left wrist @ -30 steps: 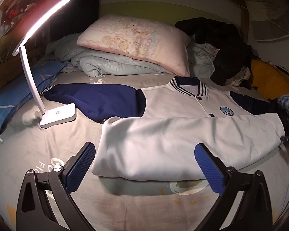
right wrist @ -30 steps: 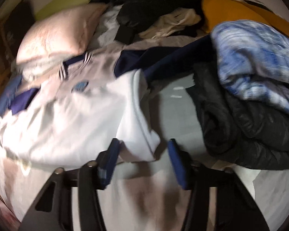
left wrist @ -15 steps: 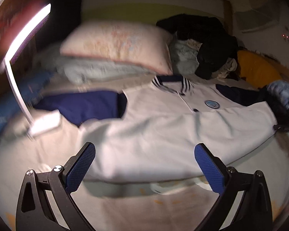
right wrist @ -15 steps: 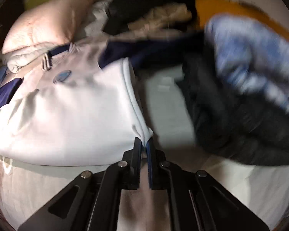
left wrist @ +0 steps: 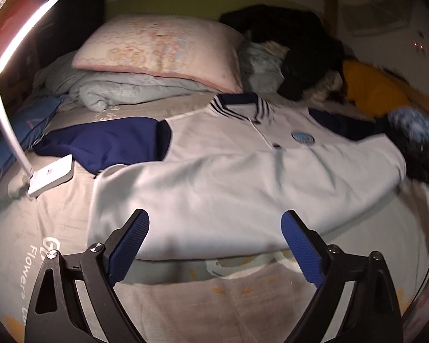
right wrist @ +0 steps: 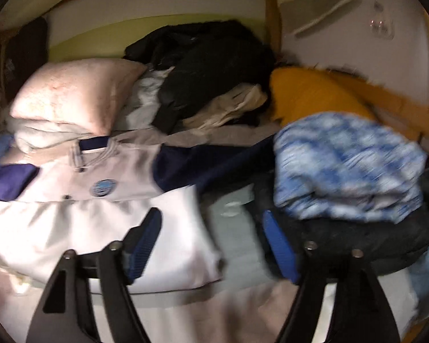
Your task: Fold large clothes
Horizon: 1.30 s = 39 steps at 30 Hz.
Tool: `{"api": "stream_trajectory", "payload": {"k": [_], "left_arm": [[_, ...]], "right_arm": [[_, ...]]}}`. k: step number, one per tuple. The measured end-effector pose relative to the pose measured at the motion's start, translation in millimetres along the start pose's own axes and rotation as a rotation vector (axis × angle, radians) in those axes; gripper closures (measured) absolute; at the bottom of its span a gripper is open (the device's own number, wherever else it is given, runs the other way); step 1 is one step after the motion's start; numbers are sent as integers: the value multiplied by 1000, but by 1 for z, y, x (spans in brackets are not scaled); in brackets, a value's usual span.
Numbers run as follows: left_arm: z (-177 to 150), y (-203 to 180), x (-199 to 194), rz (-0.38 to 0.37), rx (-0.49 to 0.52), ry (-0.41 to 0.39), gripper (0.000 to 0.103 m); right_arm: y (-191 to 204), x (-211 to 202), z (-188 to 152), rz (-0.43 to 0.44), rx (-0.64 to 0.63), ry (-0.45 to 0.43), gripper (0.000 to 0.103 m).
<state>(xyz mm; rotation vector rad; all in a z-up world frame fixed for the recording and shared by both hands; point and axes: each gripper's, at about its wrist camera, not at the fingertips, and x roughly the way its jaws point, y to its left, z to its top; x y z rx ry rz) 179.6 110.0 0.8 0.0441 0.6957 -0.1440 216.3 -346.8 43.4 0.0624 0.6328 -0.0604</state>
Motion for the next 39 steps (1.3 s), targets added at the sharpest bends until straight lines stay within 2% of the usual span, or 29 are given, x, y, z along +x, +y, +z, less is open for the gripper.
{"api": "stream_trajectory", "payload": {"k": [1,6,9,13,18,21,24,27,32,35,39], "left_arm": [[-2,-4,2,-3,21,6,10],[-10,-25,7,65,131,-6,10],[-12,-31,10,67,152,1,10],[-16,-37,18,80,174,23,2],[-24,-43,35,60,196,98,0],[-31,-48,47,94,211,123,0],[-39,-54,60,124,245,153,0],[-46,-60,72,203,294,164,0],[-46,-61,77,263,324,128,0],[-41,-49,83,320,294,118,0],[-34,-23,96,348,217,127,0]], "right_arm": [[7,2,-2,34,-16,17,18],[39,4,-18,87,-134,39,5],[57,7,-27,114,-195,59,4],[74,10,-40,148,-256,92,0],[99,20,-58,153,-390,140,0],[116,24,-73,129,-493,145,0],[132,34,-91,35,-567,149,0],[143,39,-102,-23,-645,129,0],[138,49,-95,-76,-617,109,0],[132,57,-90,-146,-618,87,0],[121,66,-81,-155,-568,106,0]]}}
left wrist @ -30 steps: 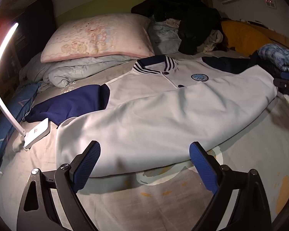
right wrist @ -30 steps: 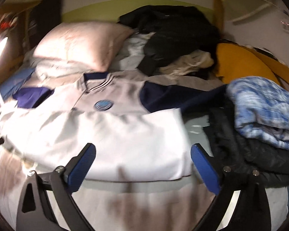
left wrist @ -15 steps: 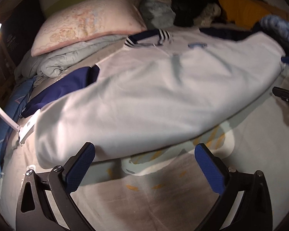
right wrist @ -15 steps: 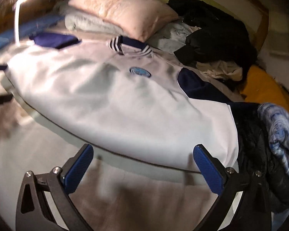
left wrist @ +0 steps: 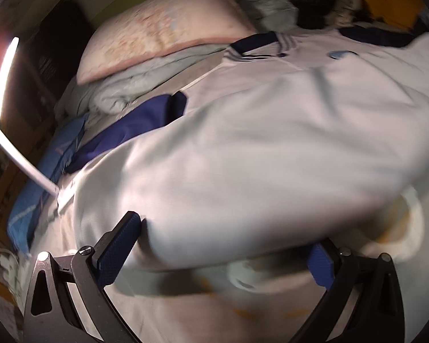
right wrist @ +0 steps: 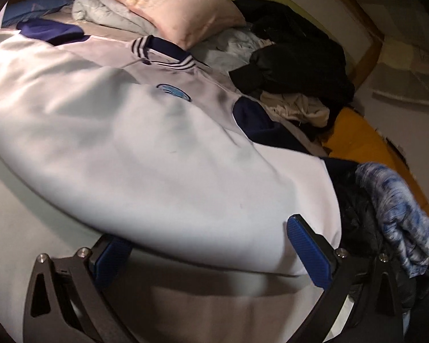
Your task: Fold large clothes
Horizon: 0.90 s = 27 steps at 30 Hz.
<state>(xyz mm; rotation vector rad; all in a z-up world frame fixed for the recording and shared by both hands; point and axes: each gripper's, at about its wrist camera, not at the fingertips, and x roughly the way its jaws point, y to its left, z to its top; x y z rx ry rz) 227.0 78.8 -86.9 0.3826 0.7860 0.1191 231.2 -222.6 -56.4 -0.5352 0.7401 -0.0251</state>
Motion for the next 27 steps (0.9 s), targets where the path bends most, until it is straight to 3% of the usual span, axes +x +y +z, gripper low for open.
{"api": "stream_trajectory", "payload": {"k": [1,3,5,6,8,11,14,19,27], "left_arm": [[1,6,4,-8,-26,4,0],[1,19,9,-31,-97,3,12],[2,33,15,-95,-175,19,55],[0,40,15,-120,-221,19,63],[-2,53,13,-176,-298,6,75],[-4,58,3,-203,-367,13,79],[-7,59,-20,-196,-419,-14,80],[-16,74,-62,-268,-503,-40,80],[-61,72,-106,-291,-457,-32,81]], "right_arm": [[-4,3,1,-6,12,5,0],[-11,11,3,-9,40,18,0],[-21,18,5,6,89,37,0],[-25,19,5,8,114,38,3],[-32,19,4,40,152,33,50],[-38,8,3,91,207,-12,72],[-47,-9,0,149,307,-58,77],[-51,-50,-3,202,359,-147,80],[-32,-110,-32,257,338,-178,80]]}}
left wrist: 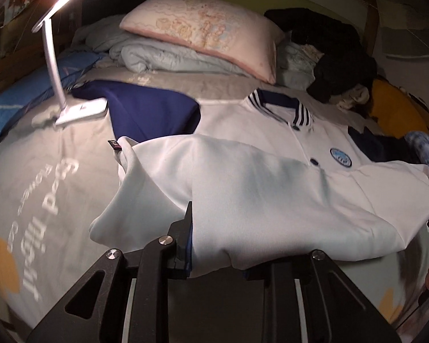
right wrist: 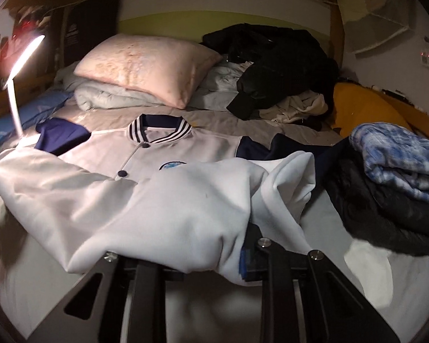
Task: Fold large clothes
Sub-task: 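Grasp the jacket sleeve edge with both grippers and lift it, then lower the white jacket edge flat and open both grippers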
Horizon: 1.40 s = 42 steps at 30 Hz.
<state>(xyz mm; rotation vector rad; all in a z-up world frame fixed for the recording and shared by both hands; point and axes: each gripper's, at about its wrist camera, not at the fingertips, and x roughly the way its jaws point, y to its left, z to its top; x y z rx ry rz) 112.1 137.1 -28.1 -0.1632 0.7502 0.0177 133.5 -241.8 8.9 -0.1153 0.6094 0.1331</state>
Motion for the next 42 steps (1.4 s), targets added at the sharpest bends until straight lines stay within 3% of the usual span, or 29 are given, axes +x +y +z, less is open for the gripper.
{"api": "stream_trajectory", "payload": {"k": [4,8,11,15,19,21,24,27,28,31,33,36,42], "left_arm": [[-24,0,-16,16,0,-4,80],[-36,-11,-24,37,68,-16,78],[-40,-16,-10,4,55,70,75],[-38,-29,-4,46,109,67,74],[-36,-27,-9,31,81,69,56],[-39,-24,-16,23,62,64,46],[-42,-29,-33,0,87,23,43],[-47,-44,-61,-25,165,-92,27],[-47,-48,-70,-40,176,-130,21],[-46,-56,-96,-74,201,-262,17],[-42,-56,-100,-74,197,-297,10],[-33,-50,-89,-79,155,-282,10],[-23,-45,-71,2,135,-281,10]], "right_arm": [[-6,-14,-20,33,45,44,80],[-10,-13,-34,53,64,101,79],[-11,-4,-37,77,66,134,78],[-21,4,-37,151,144,167,73],[-17,-1,-36,145,133,168,62],[-19,-14,-33,154,161,114,53],[-20,-39,-27,193,171,-10,46],[-17,-63,-21,230,159,-127,24],[-17,-73,-18,262,162,-173,21],[-10,-87,-12,303,133,-233,17],[0,-87,-10,273,95,-241,14],[13,-73,-11,234,60,-190,14],[4,-53,-14,212,100,-116,14]]}}
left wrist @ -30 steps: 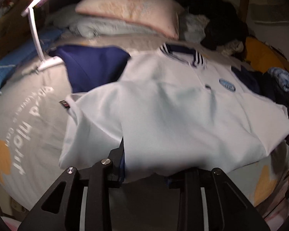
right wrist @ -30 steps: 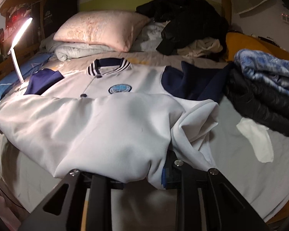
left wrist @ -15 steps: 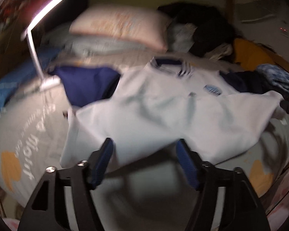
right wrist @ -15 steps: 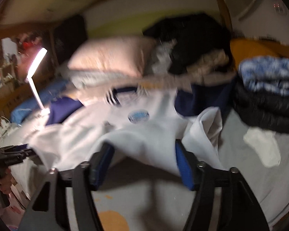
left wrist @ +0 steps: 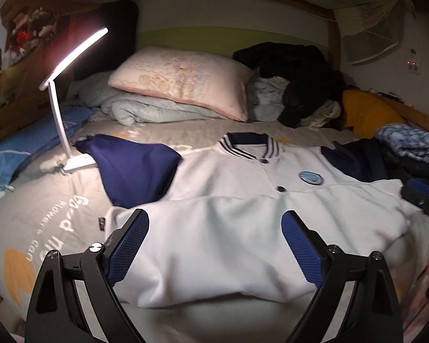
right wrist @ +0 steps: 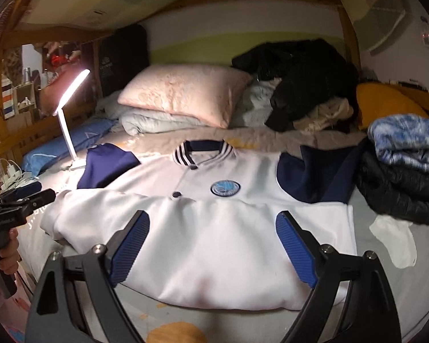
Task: Fold large clothes
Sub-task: 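Lower the white jacket edge flat and open both grippers, then reach the right gripper to the navy sleeve and grasp it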
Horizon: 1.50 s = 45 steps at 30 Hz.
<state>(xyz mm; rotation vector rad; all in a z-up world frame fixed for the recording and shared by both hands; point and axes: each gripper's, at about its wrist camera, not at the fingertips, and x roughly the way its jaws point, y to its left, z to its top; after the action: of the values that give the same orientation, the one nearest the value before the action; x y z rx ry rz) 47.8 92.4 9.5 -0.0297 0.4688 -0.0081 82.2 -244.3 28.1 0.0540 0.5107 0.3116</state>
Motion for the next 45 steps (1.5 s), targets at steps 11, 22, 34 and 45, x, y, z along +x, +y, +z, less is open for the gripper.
{"api": "stream_trajectory", "payload": {"k": [11,22,34,45], "left_arm": [[84,-19,-28,36,15,-192,0],[127,-16,9,-43,-69,-183,0],[44,-10,122,69,-38,108,0],[18,-13,151,67,-7,198,0]], "right_arm": [[-30,-37,88,-100,126,-57,14],[-55,-36,150,-39,132,-133,21],[-138,43,99,-174,235,92,26],[-180,103,86,-267,307,302,36]]}}
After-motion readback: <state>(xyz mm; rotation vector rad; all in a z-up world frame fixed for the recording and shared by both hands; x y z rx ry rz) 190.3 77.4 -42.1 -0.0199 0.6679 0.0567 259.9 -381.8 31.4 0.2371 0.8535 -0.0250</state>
